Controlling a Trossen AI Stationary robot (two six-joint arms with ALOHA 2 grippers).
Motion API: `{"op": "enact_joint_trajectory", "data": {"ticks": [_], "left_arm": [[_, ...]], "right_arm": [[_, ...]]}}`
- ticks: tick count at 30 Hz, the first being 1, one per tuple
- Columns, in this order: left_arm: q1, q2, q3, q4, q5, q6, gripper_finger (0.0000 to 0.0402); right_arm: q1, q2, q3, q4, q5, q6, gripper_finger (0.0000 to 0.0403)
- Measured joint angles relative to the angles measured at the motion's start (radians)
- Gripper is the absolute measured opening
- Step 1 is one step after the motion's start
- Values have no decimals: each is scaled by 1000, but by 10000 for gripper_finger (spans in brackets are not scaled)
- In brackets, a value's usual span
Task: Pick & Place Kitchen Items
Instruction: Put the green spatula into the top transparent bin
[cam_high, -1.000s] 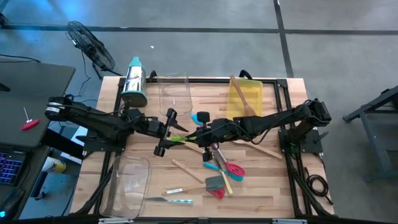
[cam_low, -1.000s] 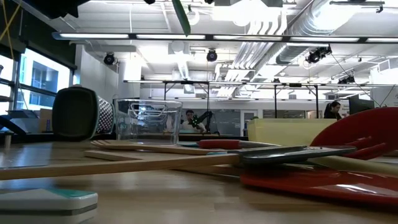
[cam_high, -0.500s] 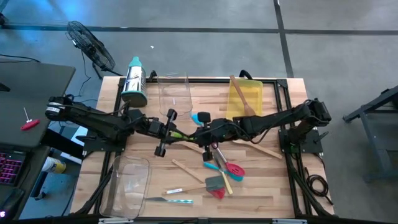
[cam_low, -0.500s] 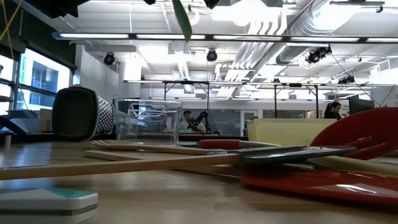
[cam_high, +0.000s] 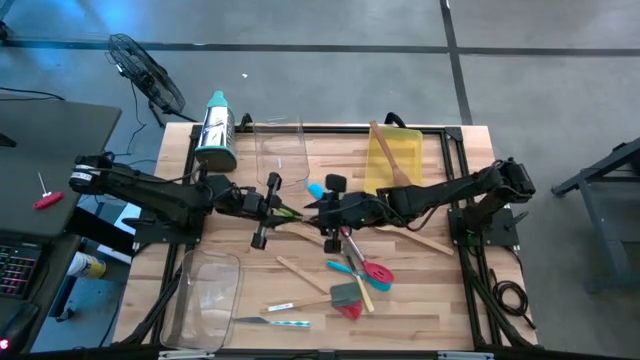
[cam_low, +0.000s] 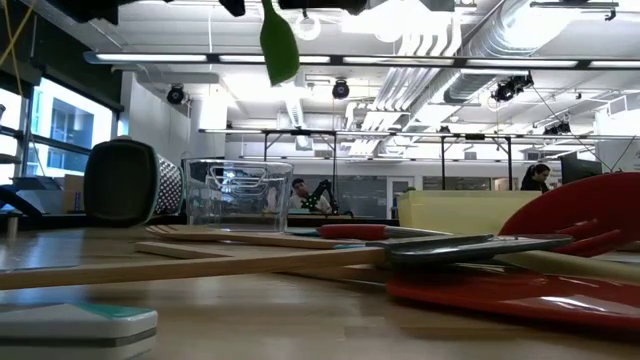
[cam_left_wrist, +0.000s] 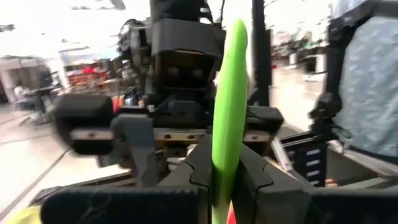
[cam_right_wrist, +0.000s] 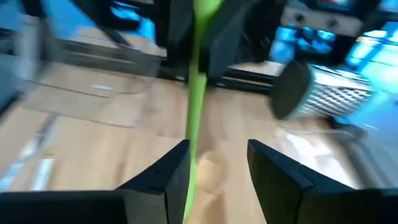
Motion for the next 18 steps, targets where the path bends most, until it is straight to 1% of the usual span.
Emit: {"op": "enact_joint_trajectory", "data": {"ticks": [2, 5, 10, 14, 15, 18], "left_arm": [[0, -43, 27, -133, -62, 23, 20], [0, -99, 105, -366, -178, 78, 20], [0, -145, 275, -722, -403, 103, 20], [14, -144, 436, -898, -558, 173, 20], [25, -140, 480, -925, -579, 186, 20], [78, -122, 610, -1024, -584, 197, 20]], "right_arm": [[19, -3, 0, -50, 92, 7, 152], [41, -3, 0, -112, 184, 60, 149], [52, -3, 0, -193, 193, 190, 148], [54, -3, 0, -230, 188, 250, 148], [53, -3, -1, -232, 183, 253, 148], [54, -3, -10, -227, 182, 256, 148]]}}
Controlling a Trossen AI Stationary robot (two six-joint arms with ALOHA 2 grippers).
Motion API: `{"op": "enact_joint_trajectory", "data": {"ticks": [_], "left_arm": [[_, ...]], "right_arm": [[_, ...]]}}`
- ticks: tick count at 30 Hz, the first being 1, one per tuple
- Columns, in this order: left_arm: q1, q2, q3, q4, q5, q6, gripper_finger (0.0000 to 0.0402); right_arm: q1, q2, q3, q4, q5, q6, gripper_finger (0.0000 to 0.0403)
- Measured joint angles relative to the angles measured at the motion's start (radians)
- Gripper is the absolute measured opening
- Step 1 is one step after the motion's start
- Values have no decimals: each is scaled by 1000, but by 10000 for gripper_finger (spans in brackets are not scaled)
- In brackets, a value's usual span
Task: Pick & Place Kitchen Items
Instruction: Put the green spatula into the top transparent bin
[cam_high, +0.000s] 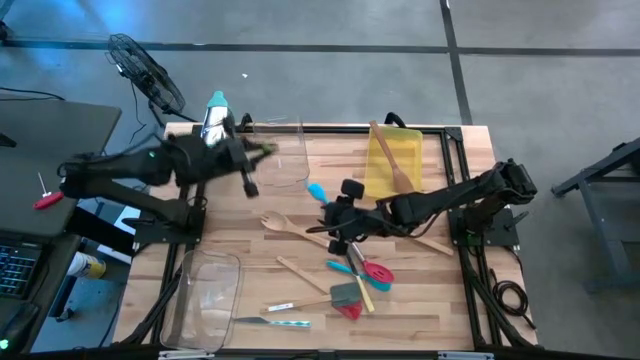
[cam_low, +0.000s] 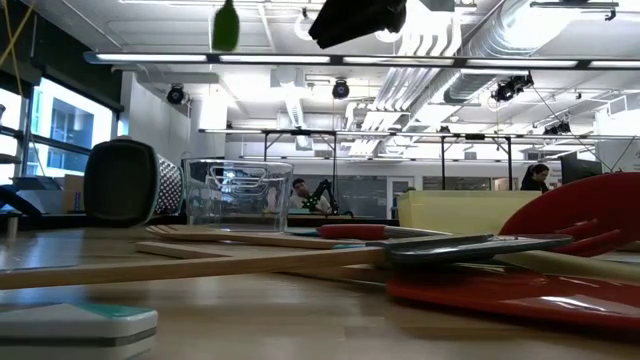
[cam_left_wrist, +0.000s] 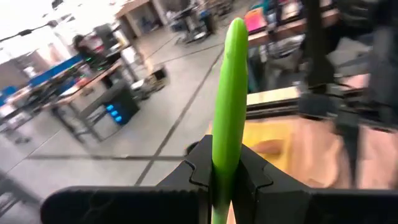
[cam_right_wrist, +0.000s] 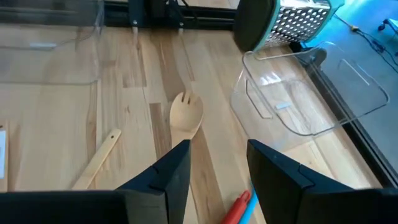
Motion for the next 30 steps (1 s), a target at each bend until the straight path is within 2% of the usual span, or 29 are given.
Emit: {"op": "enact_joint_trajectory", "data": {"ticks": [4, 8, 16, 21, 24, 30], "left_arm": [[129, 53, 163, -164, 43, -50, 20], [302, 117, 253, -264, 247, -102, 20], [660, 278, 271, -291, 607, -195, 20], [802, 380, 260, -288, 829, -286, 20], [845, 429, 229, -294, 880, -316, 20], [859, 459, 108, -221, 889, -313, 20]], "right_arm": [[0, 0, -11, 0, 0, 0, 148], [-2, 0, -32, 18, -1, -8, 148], [-3, 0, -61, 23, -1, 1, 148], [-3, 0, -82, 21, -1, 1, 149], [-3, 0, -96, 19, -1, 6, 149], [-3, 0, -124, 29, -2, 11, 149]]}}
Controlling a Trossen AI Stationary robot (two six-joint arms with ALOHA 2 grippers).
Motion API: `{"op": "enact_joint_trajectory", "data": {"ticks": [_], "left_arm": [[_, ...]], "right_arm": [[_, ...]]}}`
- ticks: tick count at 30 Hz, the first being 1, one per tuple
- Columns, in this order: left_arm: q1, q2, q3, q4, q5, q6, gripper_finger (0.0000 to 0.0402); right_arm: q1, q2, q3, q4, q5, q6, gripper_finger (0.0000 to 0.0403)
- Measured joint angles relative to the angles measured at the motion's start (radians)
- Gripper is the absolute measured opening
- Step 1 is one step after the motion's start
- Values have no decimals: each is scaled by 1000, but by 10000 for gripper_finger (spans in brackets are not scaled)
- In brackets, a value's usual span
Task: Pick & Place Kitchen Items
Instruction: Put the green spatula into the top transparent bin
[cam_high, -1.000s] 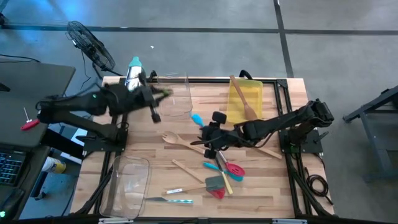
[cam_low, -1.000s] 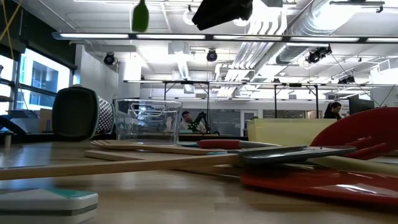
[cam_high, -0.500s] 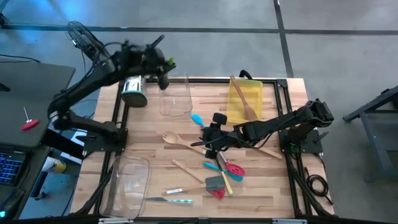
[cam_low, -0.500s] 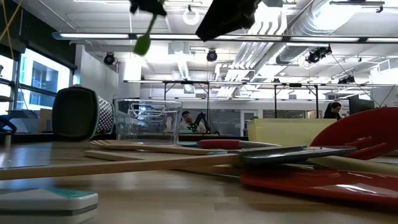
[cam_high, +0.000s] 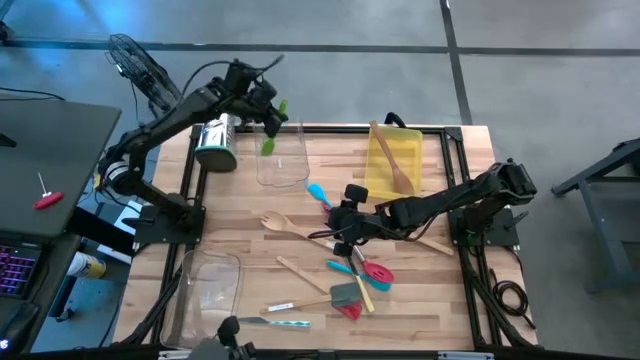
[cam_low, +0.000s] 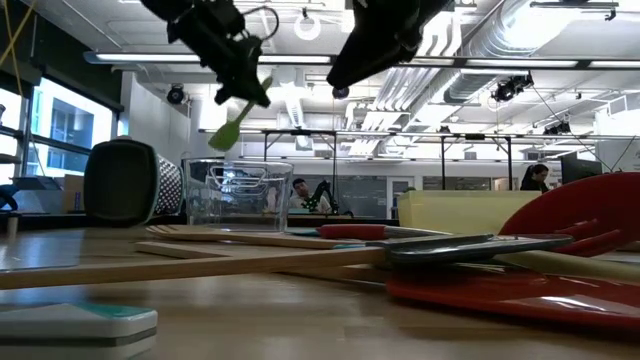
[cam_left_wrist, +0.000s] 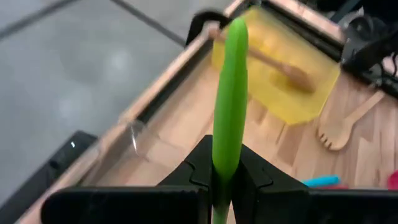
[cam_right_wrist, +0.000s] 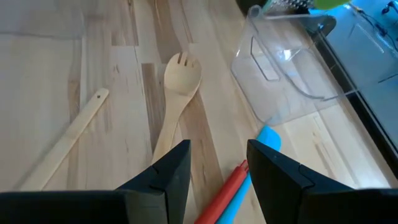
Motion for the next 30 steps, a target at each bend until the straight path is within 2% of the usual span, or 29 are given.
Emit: {"op": "enact_joint_trajectory", "data": {"ticks": [4, 11, 30], "left_arm": [[0, -1, -87, 84, 40, 0, 20], [0, 0, -207, 189, 40, -1, 20], [0, -1, -364, 341, 82, -24, 21]], "right_arm": [[0, 0, -18, 8, 1, 10, 149], [0, 0, -28, 15, 1, 24, 149], [0, 0, -28, 24, 1, 23, 149]]}}
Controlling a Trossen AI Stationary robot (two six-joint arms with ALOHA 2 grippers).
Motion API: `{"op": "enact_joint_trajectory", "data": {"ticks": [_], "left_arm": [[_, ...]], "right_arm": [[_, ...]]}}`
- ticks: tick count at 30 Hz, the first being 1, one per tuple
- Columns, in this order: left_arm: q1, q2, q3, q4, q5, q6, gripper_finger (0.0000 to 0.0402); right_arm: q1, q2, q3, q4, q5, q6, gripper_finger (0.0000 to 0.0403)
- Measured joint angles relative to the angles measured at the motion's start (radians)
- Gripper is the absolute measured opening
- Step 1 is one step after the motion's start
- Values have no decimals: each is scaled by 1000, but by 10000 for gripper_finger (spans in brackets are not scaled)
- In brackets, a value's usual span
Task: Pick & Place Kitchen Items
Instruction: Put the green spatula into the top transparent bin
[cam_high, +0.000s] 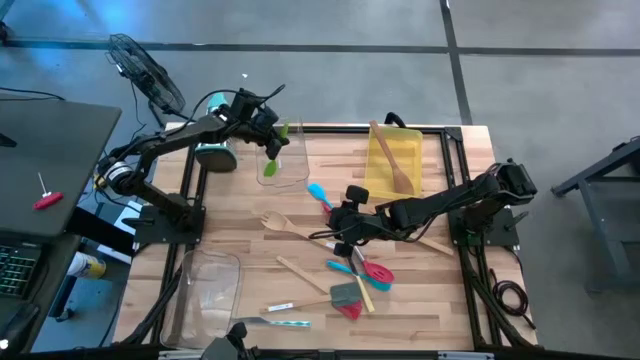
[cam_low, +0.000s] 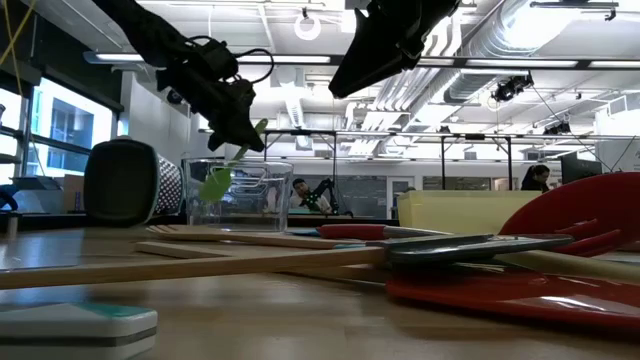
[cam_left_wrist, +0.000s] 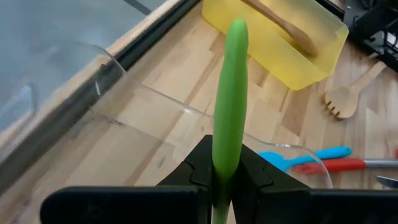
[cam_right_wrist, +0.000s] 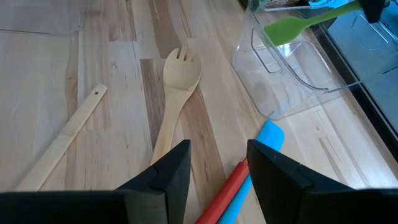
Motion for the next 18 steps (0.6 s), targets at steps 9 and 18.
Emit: {"op": "enact_joint_trajectory", "data": {"ticks": [9, 18], "left_arm": [[-2, 36, -20, 10, 12, 1, 23], [-1, 88, -20, 7, -41, -18, 73]], "right_arm": [[-3, 0, 0, 0, 0, 0, 149], [-7, 0, 0, -1, 0, 0, 149]]}}
